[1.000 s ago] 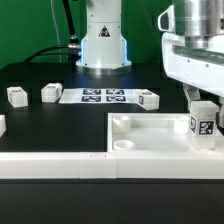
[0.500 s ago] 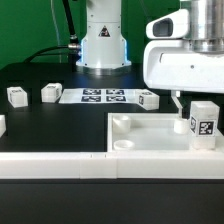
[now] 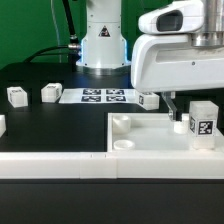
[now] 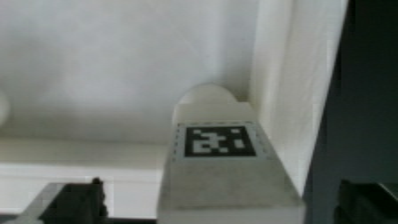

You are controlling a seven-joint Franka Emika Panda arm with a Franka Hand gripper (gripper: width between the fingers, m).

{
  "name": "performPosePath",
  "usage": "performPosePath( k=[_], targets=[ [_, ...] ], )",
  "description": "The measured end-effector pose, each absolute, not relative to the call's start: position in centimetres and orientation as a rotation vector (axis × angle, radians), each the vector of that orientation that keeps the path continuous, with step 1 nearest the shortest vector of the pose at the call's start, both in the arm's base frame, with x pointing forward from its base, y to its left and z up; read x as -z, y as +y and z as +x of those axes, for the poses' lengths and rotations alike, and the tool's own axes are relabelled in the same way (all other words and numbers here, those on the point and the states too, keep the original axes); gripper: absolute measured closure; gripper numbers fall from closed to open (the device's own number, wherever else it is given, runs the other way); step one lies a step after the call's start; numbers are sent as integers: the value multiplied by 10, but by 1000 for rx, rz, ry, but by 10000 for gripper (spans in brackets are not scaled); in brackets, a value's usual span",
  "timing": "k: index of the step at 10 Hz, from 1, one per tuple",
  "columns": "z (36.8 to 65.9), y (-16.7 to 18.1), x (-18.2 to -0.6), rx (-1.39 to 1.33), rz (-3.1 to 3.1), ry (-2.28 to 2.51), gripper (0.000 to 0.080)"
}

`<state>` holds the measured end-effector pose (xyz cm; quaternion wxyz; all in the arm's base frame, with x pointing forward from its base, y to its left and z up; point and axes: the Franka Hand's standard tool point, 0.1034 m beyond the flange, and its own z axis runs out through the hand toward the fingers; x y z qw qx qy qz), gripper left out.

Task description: Assemble square table

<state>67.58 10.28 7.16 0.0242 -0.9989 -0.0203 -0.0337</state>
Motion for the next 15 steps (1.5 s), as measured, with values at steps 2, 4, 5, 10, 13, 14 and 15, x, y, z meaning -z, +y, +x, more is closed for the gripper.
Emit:
performPosePath(
  k=[2, 4, 5, 10, 13, 14, 15],
  targets=[
    [676, 103, -71, 103, -3091, -35, 417],
    [676, 103, -71, 96, -3076, 201, 513],
    [676, 103, -71, 95, -3073, 237, 512],
    [677, 100, -71, 33, -2724, 1329, 512],
    [675, 100, -71, -42, -2484, 1638, 511],
    [675, 101, -71, -50, -2423, 1729, 511],
    [675, 101, -71, -56, -2378, 1792, 511]
  ],
)
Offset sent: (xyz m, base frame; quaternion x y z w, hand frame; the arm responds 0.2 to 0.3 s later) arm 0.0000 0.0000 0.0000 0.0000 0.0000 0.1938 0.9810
